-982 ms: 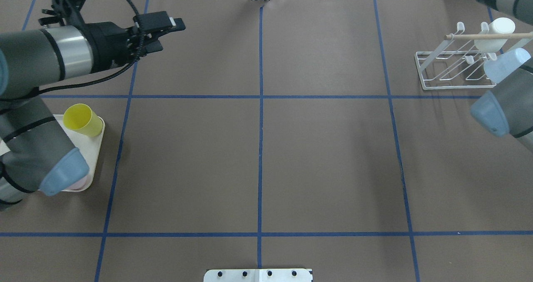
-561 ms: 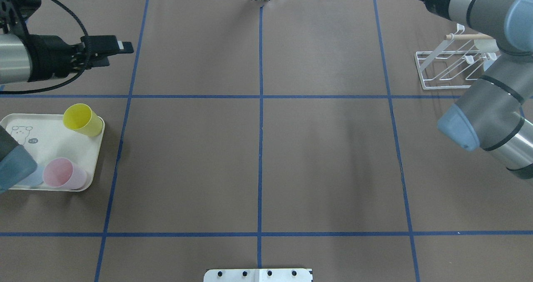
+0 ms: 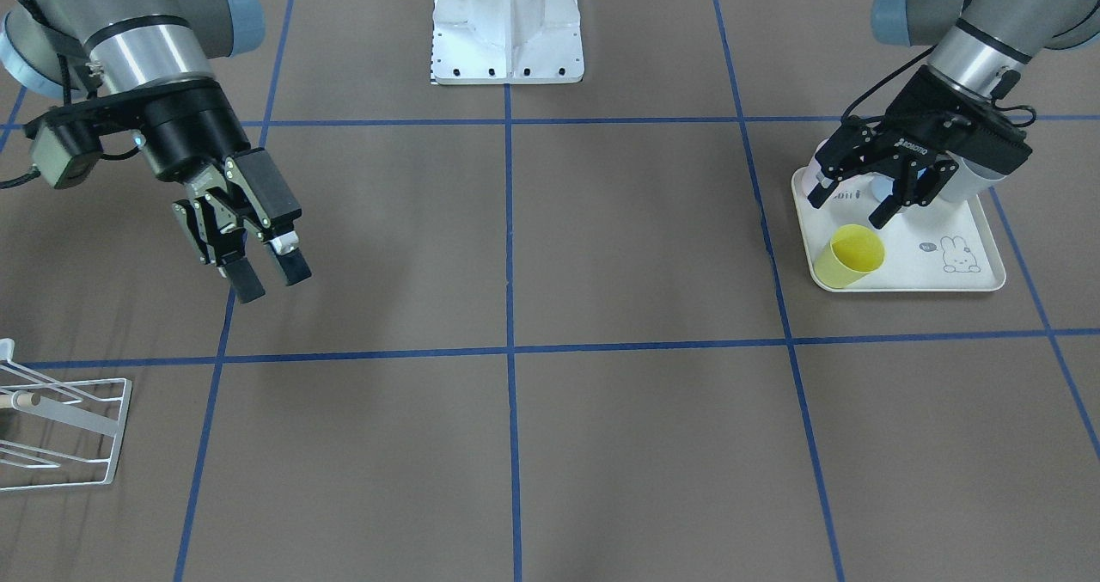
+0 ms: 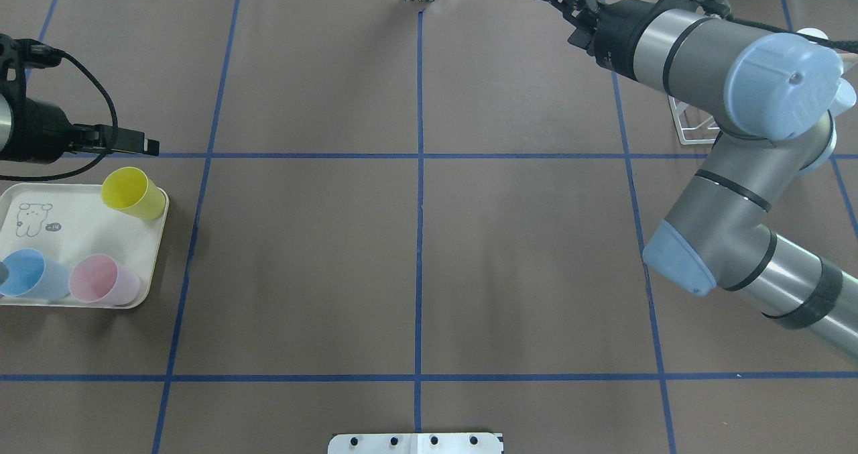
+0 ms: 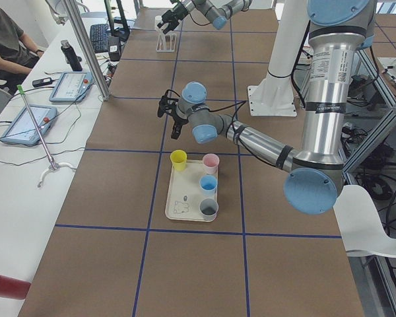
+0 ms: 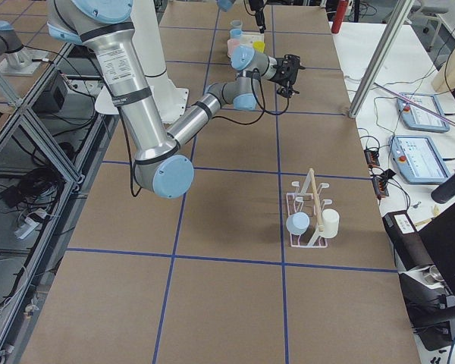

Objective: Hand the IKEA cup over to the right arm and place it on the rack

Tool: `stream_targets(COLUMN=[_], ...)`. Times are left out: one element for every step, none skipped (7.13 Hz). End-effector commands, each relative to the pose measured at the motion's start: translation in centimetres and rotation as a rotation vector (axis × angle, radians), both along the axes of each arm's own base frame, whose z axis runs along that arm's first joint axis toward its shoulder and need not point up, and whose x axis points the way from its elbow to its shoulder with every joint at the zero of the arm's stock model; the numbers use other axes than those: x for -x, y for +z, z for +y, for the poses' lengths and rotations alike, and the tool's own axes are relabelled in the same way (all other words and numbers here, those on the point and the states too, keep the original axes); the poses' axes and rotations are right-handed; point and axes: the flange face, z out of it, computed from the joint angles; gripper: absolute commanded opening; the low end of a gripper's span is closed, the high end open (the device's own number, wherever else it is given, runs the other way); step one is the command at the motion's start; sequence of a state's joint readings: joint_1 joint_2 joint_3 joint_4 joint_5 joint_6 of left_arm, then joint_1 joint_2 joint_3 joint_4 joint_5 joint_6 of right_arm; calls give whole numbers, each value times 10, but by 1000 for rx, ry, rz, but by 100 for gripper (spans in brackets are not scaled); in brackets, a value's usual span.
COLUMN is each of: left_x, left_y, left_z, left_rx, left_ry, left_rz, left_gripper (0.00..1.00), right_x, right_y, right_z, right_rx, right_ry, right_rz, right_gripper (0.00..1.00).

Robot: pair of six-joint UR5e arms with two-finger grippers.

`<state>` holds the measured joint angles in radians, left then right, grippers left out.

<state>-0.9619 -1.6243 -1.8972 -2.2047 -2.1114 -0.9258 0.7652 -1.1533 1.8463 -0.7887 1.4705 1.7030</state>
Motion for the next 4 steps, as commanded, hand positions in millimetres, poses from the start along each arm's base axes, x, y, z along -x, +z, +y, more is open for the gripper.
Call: stream_targets(left_x=[5,17,36,33], left_y=[28,53,82,102], left_z=[-12,-24,-37,-50], left_rx=[1,-18,-25,-12], left_ry=[69,95,130,136], left_rz=[-124,-168,-191,-206], left_gripper=[100,100,100,100], right_x=[15,17,18,20], right_y=[-3,-4,-5,-4], right_z=[11,13,14,15], right_rx=[4,-5,-6,-5], right_ry=[-9,-12,-14,-18], right_rz=[-25,-35,-36,-35], right_gripper=[99,99,99,99])
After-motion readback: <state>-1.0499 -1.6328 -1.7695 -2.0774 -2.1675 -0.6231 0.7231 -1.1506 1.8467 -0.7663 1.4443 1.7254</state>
